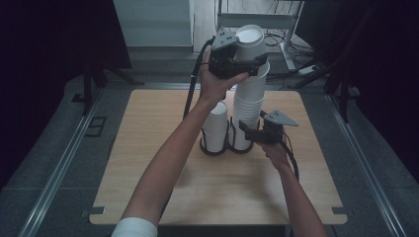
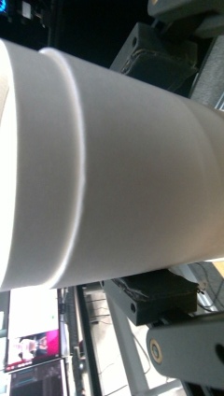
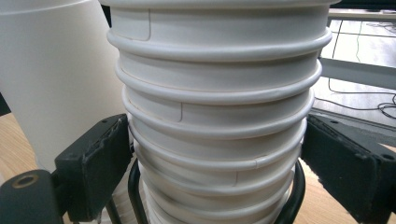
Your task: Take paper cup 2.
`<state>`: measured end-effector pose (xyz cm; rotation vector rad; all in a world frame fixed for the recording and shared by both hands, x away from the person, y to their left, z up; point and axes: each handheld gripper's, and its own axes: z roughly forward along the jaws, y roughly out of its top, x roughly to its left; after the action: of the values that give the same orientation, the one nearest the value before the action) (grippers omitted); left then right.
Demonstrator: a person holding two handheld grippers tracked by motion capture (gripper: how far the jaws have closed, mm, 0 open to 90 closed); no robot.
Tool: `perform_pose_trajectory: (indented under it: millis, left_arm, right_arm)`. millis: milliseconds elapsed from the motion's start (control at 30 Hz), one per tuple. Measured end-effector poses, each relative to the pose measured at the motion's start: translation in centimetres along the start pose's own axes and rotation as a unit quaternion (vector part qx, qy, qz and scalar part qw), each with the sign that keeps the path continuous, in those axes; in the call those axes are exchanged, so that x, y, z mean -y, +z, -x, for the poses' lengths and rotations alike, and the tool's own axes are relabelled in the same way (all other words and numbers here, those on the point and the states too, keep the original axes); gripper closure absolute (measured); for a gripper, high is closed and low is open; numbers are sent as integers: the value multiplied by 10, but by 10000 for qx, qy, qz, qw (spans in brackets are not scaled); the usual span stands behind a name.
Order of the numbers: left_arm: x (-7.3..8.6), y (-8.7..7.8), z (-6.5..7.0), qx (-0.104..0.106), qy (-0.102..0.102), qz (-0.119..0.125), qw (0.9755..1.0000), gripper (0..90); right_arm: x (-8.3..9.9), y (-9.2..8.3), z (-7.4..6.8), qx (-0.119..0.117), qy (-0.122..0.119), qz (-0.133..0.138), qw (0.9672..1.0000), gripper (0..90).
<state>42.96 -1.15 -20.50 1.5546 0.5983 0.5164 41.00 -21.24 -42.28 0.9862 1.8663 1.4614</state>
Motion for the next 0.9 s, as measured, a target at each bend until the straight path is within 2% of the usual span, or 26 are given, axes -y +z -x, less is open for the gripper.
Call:
perform_pose_trajectory:
  millis: [367,533,700,900]
  left_arm:
    - [-16,-21,5,13,30,416,9991,185]
    - [-20,-33,3,15,68,495,9988,186]
    - [-15,-45,-1,-42,104,483,9988,187]
    - [2,-55,-9,-59,20,362,9993,186]
  right_arm:
    - [0,-1,0,-9,-5,-8,10000,90]
    - [0,-1,0,-14,-26,-16,10000,96]
    - [0,-2,0,-14,-29,-15,10000,97]
    - [0,-2,0,-6,-38,-26,10000,99]
